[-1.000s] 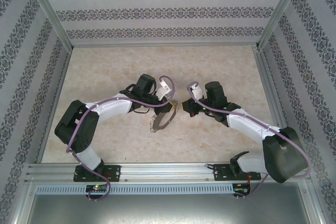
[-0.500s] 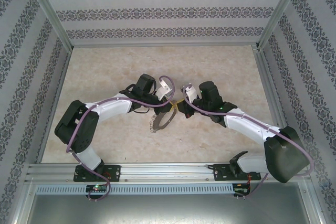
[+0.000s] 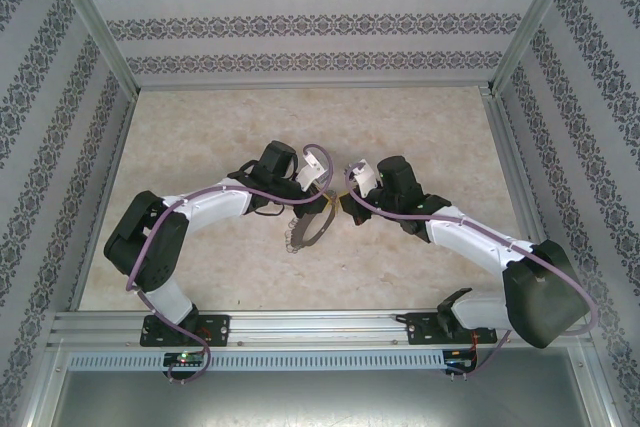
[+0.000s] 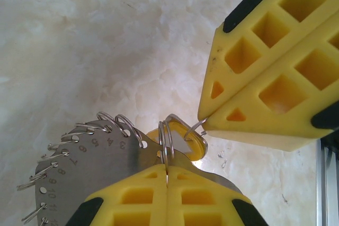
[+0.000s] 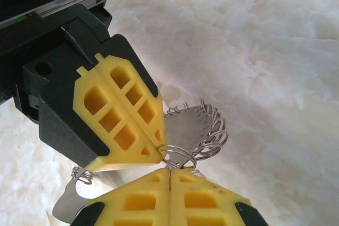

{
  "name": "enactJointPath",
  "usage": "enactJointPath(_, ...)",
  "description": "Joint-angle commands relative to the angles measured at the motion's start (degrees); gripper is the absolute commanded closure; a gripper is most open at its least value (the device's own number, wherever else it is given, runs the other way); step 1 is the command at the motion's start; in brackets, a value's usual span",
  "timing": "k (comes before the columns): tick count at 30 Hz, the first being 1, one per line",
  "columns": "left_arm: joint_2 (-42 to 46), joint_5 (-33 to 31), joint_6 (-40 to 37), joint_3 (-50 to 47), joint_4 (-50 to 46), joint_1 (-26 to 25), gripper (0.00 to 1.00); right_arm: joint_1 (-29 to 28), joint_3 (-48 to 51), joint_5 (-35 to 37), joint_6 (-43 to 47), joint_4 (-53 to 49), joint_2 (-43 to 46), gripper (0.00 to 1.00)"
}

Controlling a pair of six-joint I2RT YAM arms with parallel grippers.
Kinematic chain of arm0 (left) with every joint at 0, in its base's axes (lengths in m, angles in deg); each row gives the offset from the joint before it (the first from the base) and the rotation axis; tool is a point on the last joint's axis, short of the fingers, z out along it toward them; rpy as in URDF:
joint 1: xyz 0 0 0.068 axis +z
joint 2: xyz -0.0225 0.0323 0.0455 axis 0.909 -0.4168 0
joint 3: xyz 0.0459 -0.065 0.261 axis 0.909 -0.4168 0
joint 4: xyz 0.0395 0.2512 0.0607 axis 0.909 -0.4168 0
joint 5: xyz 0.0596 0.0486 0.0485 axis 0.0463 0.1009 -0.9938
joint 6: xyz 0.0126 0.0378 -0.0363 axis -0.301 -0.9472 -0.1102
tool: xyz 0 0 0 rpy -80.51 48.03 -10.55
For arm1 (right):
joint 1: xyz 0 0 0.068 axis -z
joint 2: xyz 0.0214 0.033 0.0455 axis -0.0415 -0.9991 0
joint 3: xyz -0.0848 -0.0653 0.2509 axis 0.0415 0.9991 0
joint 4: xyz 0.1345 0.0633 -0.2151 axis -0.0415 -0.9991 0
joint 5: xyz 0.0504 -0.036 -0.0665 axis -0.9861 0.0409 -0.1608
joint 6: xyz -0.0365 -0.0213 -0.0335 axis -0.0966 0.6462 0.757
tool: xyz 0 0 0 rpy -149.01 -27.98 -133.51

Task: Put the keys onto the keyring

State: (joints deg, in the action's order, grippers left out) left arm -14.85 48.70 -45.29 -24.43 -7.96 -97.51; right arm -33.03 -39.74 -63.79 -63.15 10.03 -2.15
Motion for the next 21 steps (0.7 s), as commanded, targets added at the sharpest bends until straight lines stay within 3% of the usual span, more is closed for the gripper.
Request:
enactJointPath(1,1.70,0.12,-0.25,0.74,1.48,0.36,1.00,-0.62,-1.14,-1.09,0.80,0.89,0.04,1.00)
enactJointPath(21,1.41,1.13,-0.43,0.88,1.29,0.41,1.00,-1.31,-2.81,-2.78,1.29,1.85,-2.07,1.00)
